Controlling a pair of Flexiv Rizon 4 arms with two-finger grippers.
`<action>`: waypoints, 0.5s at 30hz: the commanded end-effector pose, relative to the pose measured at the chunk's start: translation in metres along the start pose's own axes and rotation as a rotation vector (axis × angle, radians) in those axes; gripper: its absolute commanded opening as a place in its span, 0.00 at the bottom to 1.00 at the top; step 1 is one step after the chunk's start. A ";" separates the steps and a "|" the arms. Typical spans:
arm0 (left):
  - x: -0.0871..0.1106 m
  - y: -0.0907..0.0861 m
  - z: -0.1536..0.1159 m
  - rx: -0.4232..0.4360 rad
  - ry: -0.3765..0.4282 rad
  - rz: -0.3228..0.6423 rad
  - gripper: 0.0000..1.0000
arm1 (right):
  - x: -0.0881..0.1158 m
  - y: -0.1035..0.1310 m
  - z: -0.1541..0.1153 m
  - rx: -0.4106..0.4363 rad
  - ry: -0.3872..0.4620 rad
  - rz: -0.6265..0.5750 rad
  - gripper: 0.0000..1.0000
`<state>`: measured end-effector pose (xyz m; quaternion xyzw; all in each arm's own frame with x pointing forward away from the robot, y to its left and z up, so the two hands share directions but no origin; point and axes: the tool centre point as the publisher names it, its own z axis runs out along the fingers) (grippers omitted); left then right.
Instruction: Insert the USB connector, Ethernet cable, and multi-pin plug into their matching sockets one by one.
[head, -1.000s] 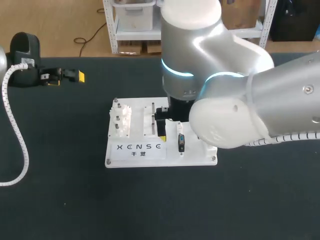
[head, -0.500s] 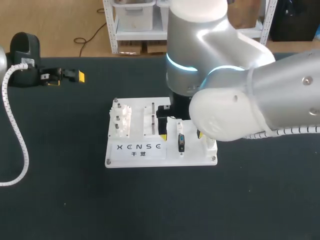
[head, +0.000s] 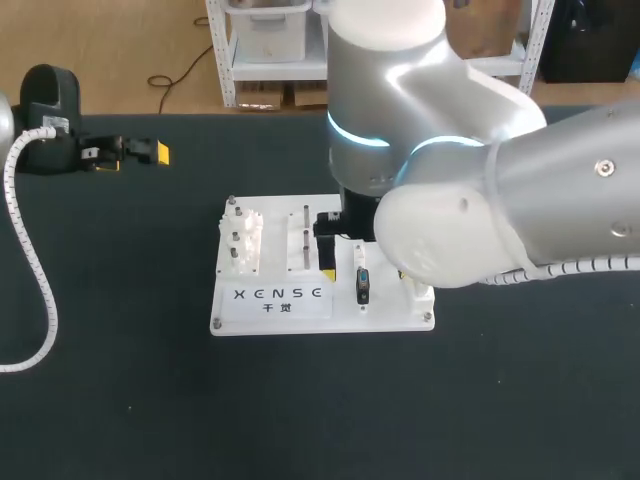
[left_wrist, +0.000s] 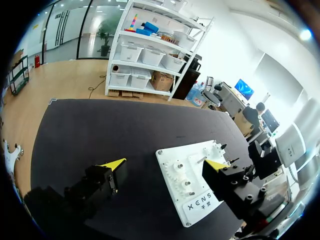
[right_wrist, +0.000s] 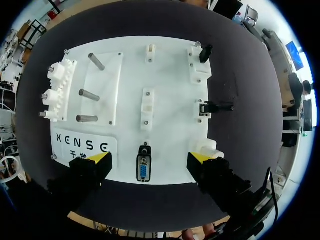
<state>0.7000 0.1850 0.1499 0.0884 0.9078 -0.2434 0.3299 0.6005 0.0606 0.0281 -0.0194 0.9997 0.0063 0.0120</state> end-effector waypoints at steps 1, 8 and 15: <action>0.000 0.000 0.000 0.000 0.000 0.000 1.00 | 0.003 -0.001 0.005 -0.004 0.002 0.004 1.00; 0.000 0.000 0.000 0.000 0.000 0.000 1.00 | 0.003 0.002 0.007 0.006 -0.025 0.019 0.87; 0.000 0.000 0.000 0.000 0.000 0.000 1.00 | 0.004 0.001 0.004 0.008 -0.065 0.044 0.49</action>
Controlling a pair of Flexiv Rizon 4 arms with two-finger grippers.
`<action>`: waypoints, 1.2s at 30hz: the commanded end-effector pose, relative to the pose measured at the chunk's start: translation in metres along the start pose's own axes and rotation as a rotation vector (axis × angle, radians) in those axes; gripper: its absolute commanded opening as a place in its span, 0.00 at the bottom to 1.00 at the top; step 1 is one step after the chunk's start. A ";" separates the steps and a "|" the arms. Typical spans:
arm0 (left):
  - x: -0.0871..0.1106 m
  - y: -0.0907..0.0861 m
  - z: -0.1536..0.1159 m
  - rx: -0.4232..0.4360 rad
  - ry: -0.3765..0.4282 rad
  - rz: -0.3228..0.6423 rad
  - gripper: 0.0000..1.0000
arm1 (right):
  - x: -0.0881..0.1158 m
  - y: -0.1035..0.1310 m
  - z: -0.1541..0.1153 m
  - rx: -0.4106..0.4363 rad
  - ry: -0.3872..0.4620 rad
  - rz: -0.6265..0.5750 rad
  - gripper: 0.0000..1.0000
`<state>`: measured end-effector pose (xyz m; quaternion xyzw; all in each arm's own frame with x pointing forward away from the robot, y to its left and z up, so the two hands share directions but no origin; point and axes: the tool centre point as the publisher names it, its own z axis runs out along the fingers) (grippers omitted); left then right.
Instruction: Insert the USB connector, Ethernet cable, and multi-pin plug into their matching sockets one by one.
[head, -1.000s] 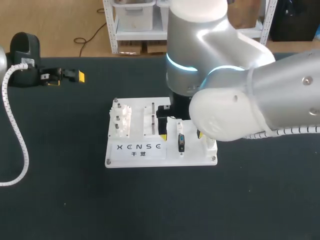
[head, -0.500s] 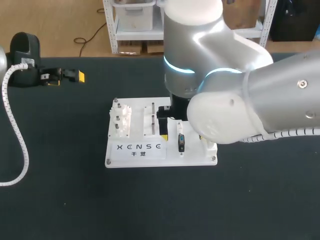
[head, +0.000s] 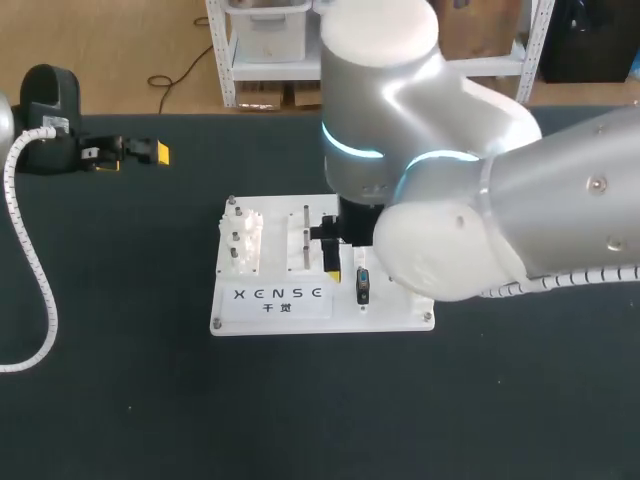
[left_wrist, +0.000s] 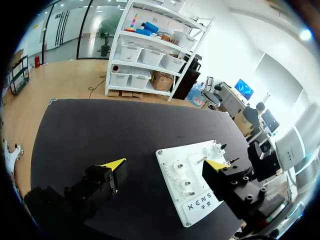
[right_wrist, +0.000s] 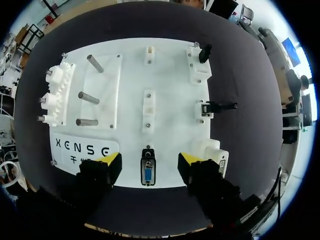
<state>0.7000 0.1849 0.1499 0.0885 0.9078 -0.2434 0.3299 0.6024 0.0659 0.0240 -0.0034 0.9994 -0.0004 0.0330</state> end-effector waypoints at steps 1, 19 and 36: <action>0.000 0.000 0.000 0.000 0.000 0.000 1.00 | 0.006 -0.005 0.000 -0.007 -0.023 0.014 0.49; 0.000 0.000 0.000 0.000 0.000 0.000 1.00 | 0.013 0.000 0.007 -0.003 -0.023 0.014 0.00; 0.000 0.000 0.000 0.000 0.000 0.000 1.00 | 0.010 -0.018 -0.038 -0.013 -0.131 -0.006 0.00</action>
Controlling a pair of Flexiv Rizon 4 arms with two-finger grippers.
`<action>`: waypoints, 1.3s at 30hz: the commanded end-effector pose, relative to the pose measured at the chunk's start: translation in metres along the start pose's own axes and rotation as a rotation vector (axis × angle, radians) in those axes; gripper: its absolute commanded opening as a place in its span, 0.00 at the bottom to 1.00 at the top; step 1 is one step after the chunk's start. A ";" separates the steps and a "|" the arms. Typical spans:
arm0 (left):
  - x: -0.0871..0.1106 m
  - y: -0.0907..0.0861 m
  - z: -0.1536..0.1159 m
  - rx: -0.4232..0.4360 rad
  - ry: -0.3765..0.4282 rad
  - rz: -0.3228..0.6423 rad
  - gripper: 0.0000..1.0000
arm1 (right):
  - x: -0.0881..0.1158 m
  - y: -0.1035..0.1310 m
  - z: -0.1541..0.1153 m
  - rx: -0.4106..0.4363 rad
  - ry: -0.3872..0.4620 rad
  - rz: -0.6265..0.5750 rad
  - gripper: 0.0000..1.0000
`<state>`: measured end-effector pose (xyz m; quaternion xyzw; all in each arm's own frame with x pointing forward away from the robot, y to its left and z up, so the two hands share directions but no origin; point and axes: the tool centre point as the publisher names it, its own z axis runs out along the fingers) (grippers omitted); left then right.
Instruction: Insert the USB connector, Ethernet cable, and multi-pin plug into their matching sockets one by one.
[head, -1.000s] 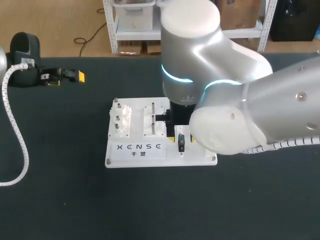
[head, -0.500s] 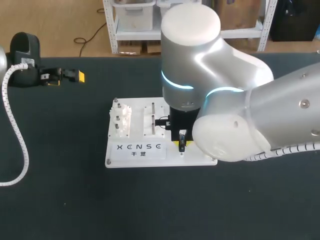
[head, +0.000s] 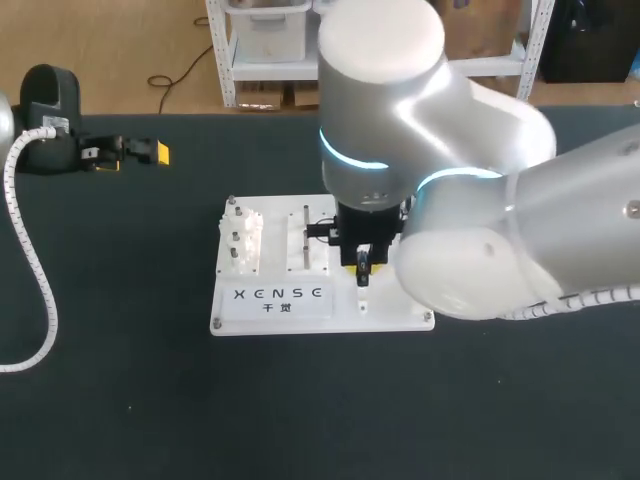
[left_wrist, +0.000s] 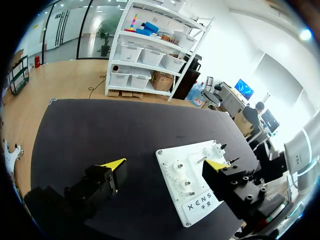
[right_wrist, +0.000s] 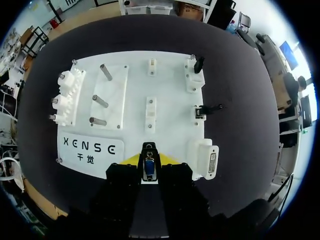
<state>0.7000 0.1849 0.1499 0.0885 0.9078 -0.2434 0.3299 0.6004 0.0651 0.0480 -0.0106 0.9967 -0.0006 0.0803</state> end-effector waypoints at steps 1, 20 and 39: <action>0.000 0.000 0.000 0.000 0.000 0.000 1.00 | 0.009 -0.022 -0.018 -0.012 -0.040 0.011 0.00; 0.000 0.000 0.000 0.000 0.000 0.000 1.00 | 0.018 -0.076 -0.033 0.059 -0.076 0.063 0.00; 0.000 0.000 0.000 0.000 0.000 0.000 1.00 | 0.007 -0.072 -0.022 0.069 -0.079 0.056 0.00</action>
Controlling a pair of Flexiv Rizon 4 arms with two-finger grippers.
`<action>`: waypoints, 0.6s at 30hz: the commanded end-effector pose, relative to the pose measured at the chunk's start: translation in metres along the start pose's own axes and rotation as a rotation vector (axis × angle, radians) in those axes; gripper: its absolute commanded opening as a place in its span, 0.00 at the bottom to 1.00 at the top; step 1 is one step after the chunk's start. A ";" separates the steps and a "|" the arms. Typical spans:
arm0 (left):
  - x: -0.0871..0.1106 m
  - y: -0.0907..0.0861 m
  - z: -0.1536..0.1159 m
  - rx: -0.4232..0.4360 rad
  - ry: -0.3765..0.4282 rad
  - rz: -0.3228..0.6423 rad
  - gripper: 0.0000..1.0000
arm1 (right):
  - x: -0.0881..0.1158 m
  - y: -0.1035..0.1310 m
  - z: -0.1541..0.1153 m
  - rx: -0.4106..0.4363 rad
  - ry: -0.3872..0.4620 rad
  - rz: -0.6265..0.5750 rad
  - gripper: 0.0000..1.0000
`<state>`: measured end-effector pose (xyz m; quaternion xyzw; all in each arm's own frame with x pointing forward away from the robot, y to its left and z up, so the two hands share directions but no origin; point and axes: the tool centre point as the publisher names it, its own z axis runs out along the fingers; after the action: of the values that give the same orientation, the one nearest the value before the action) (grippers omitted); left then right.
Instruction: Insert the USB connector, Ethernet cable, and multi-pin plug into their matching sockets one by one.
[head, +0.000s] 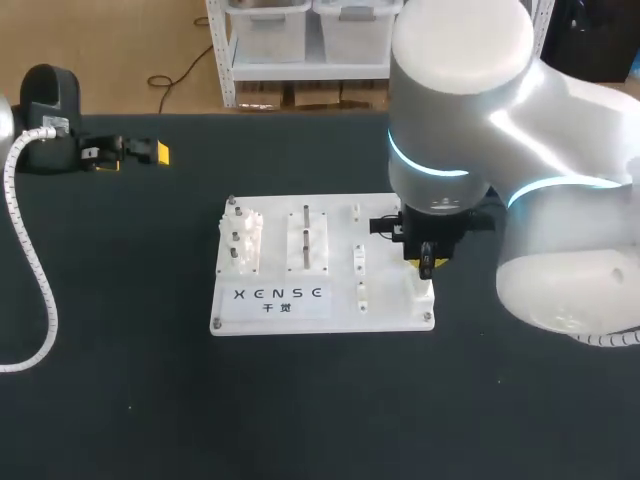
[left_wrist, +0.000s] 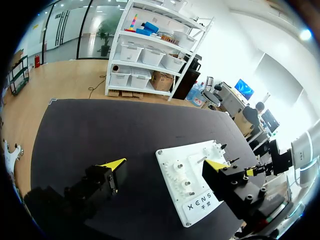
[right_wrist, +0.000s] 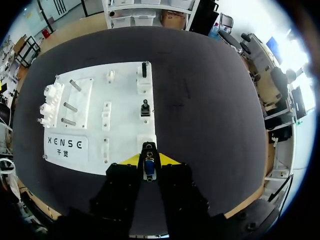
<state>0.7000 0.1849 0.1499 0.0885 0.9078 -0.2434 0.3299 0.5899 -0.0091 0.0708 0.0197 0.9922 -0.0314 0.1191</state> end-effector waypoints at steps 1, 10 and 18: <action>0.000 0.000 0.000 0.000 0.000 0.000 1.00 | -0.002 0.003 0.002 0.002 -0.002 -0.002 0.00; 0.000 0.000 0.000 0.000 0.000 0.000 1.00 | -0.002 0.004 0.006 0.009 -0.001 -0.018 0.00; 0.000 0.000 0.000 0.000 0.000 0.000 1.00 | -0.003 0.000 0.006 0.021 -0.002 -0.020 0.00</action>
<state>0.7000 0.1849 0.1499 0.0885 0.9078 -0.2434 0.3299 0.5943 -0.0089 0.0669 0.0108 0.9920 -0.0432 0.1183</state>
